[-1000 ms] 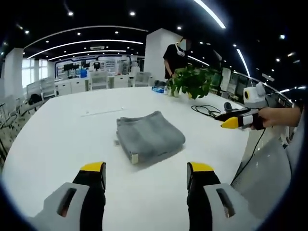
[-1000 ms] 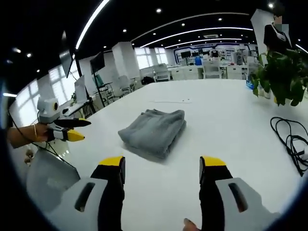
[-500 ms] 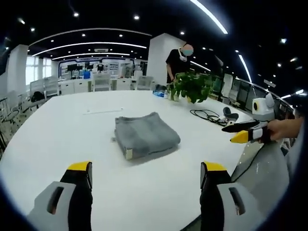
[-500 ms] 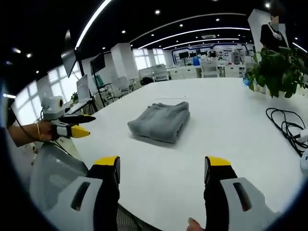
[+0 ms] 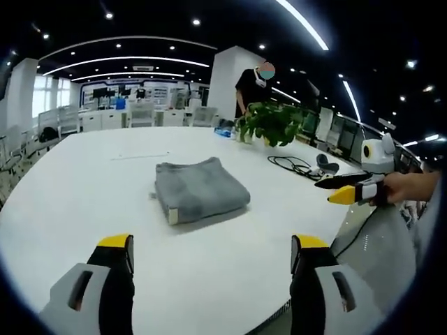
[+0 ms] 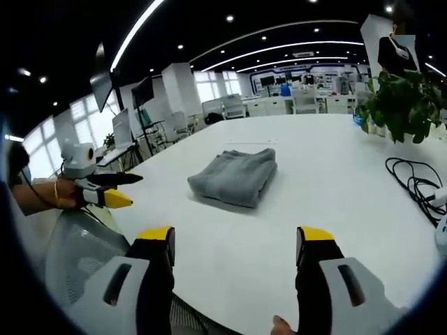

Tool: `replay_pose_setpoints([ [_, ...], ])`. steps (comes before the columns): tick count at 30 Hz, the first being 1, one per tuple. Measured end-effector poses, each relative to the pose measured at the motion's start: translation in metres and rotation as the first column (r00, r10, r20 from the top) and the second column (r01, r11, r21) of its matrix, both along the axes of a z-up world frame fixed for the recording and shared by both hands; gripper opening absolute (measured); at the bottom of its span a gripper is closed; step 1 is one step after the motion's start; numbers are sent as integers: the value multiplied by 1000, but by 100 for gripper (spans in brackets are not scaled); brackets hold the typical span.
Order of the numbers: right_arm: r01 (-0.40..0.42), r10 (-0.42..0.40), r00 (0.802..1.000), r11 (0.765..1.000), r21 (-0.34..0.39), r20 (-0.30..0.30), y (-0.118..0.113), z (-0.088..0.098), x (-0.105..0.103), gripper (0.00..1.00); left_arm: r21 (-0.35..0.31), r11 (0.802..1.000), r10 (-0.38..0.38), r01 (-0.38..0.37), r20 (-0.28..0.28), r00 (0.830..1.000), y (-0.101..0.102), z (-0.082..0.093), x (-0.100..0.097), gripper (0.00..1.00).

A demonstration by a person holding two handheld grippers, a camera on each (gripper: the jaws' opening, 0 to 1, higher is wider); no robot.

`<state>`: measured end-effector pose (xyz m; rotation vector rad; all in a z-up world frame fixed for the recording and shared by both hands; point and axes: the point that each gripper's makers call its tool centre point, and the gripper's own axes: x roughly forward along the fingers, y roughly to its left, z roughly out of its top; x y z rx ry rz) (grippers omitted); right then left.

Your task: Fold the towel on the table until its edges align and the towel forms a compact rectangular stack.

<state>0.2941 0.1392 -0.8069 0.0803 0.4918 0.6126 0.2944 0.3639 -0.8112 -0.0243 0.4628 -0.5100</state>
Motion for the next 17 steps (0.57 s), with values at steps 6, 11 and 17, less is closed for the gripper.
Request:
replay_pose_setpoints([
  [6, 5, -5, 1000, 1000, -3, -3, -1, -1, 1, 71, -2, 1000, -12, 12, -9, 1000, -3, -2, -1, 94],
  [11, 1, -1, 1000, 1000, -7, -5, 0, -2, 0, 71, -3, 1000, -23, 23, -13, 1000, -7, -3, -3, 94],
  [17, -2, 2, 1000, 1000, -9, -8, 0, -4, 0, 71, -9, 1000, -18, 18, -10, 1000, -7, -2, -3, 94],
])
